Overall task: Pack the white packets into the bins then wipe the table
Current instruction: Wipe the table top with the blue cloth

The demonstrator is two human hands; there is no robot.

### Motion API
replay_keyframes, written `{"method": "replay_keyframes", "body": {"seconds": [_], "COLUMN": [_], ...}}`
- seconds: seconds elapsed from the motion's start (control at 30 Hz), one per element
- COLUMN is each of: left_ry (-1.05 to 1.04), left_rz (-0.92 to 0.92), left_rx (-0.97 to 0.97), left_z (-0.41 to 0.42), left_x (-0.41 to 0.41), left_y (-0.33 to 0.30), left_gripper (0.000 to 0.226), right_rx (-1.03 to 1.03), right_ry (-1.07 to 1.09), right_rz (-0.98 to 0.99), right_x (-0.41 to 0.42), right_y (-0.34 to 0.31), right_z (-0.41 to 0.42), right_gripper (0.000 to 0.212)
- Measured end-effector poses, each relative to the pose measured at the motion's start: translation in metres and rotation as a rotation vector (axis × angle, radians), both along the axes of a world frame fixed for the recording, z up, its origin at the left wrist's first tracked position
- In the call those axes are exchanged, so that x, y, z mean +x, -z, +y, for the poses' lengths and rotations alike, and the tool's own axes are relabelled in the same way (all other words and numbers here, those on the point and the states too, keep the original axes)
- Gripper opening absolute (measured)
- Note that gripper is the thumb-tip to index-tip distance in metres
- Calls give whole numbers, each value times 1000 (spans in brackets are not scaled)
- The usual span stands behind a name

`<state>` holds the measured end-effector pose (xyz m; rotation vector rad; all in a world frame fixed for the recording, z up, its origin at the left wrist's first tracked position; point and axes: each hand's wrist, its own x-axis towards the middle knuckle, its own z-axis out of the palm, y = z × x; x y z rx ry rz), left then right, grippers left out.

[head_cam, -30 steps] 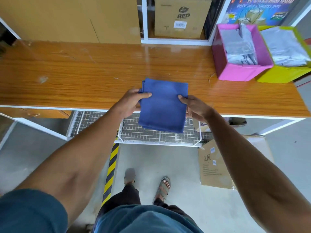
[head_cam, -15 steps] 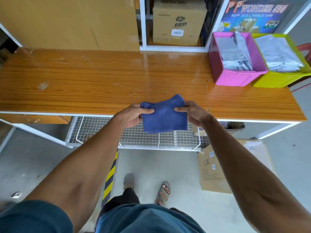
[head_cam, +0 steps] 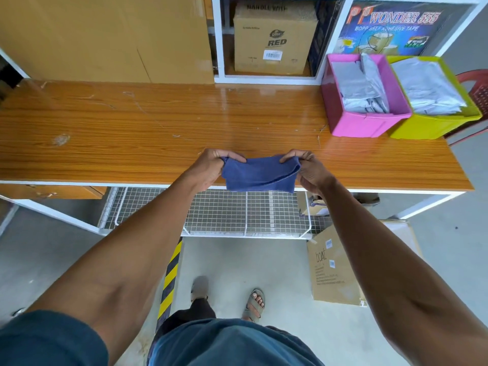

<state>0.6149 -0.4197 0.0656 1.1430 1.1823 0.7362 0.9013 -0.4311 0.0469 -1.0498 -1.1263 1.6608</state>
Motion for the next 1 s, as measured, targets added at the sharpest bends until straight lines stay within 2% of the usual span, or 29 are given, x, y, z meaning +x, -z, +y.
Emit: {"method": "replay_keyframes", "body": {"seconds": [0.17, 0.4, 0.5, 0.57, 0.7, 0.83, 0.97, 1.0], "left_ry": [-19, -46, -34, -25, 37, 139, 290, 352], "left_rz": [71, 8, -28, -43, -65, -160, -82, -66], "left_rx": [-5, -55, -101, -128, -210, -324, -206, -189], "left_z": [-4, -6, -4, 1, 16, 46, 71, 76], "left_x": [8, 21, 25, 28, 38, 53, 84, 93], "left_y": [-3, -4, -3, -1, 0, 11, 28, 32], "left_gripper": [63, 63, 63, 63, 55, 53, 28, 30], "right_rx": [-85, -199, -276, -324, -276, -241, -235, -233], "right_ry": [-41, -10, 41, 49, 64, 159, 270, 298], "right_rz": [15, 93, 113, 137, 137, 136, 137, 136], "right_x": [13, 24, 32, 36, 45, 60, 76, 81], "right_y": [6, -2, -8, -10, -6, 5, 8, 8], "right_z": [-5, -8, -8, -7, -3, 3, 0, -2], "right_gripper": [63, 58, 37, 32, 16, 40, 49, 48]}}
